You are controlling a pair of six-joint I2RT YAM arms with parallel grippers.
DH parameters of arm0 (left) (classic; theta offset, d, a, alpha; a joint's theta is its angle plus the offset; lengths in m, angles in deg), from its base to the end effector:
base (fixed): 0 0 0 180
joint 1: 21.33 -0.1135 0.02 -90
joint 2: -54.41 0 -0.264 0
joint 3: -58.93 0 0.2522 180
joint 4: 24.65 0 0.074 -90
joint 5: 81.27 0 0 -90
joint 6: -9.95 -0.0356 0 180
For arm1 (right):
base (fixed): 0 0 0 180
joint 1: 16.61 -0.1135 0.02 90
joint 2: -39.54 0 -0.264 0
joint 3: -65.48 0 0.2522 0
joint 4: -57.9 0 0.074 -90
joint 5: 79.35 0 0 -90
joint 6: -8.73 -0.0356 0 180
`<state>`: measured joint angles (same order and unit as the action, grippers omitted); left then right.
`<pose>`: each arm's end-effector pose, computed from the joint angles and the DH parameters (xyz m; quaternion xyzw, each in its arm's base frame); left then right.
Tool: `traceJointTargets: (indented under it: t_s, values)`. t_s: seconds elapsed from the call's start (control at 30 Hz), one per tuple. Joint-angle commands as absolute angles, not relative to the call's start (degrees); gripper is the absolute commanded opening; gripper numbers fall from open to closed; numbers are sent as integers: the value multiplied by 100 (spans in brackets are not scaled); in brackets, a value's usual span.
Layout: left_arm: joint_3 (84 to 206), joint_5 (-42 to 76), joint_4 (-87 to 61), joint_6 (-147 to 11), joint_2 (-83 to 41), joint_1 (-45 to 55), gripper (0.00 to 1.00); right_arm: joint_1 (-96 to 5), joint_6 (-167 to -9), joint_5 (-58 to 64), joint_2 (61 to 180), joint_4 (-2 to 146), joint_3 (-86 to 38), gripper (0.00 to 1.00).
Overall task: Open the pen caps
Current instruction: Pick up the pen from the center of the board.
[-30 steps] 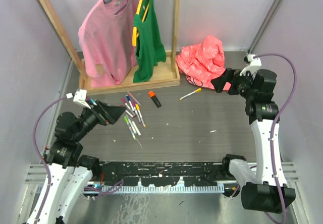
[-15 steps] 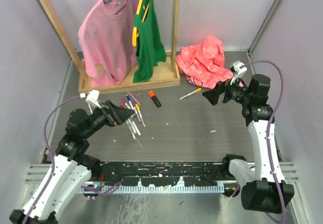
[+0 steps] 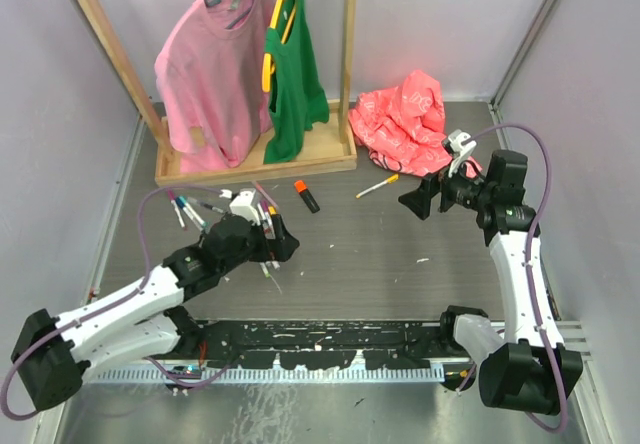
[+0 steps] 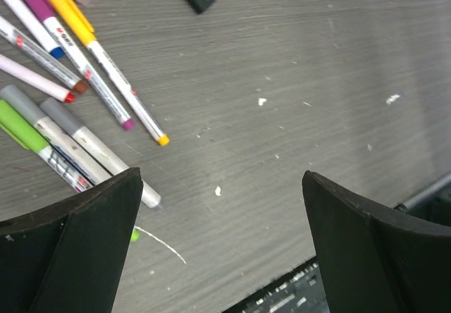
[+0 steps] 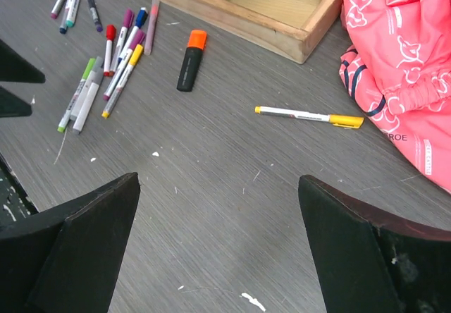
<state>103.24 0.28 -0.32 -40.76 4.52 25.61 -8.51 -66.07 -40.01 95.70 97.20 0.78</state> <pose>0.1374 -0.1393 0.2364 0.0208 0.8638 -0.2947 0.4081 0.2072 -0.0017 0.3208 -0.2597 0.7711 0.2741 0.5126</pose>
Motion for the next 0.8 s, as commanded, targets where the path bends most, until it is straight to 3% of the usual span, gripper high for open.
traceJointTargets:
  t_s: [0.0, 0.37, 0.53, 0.77]
  values:
    - [10545, -592, -639, -4222, -90, 2519, 98, -841, -6285, -3998, 9595, 9874, -175, 100]
    - [12371, -944, 94, -3908, -2401, 2377, 100, -853, -6281, -3846, 9554, 9865, -101, 100]
    - [13365, -1446, 807, -3435, -3277, 2381, 79, -852, -6334, -3810, 9552, 9823, -89, 100]
    - [14916, -2553, 2490, -2731, -4669, 2414, 78, -851, -6391, -3620, 9514, 9798, -91, 100]
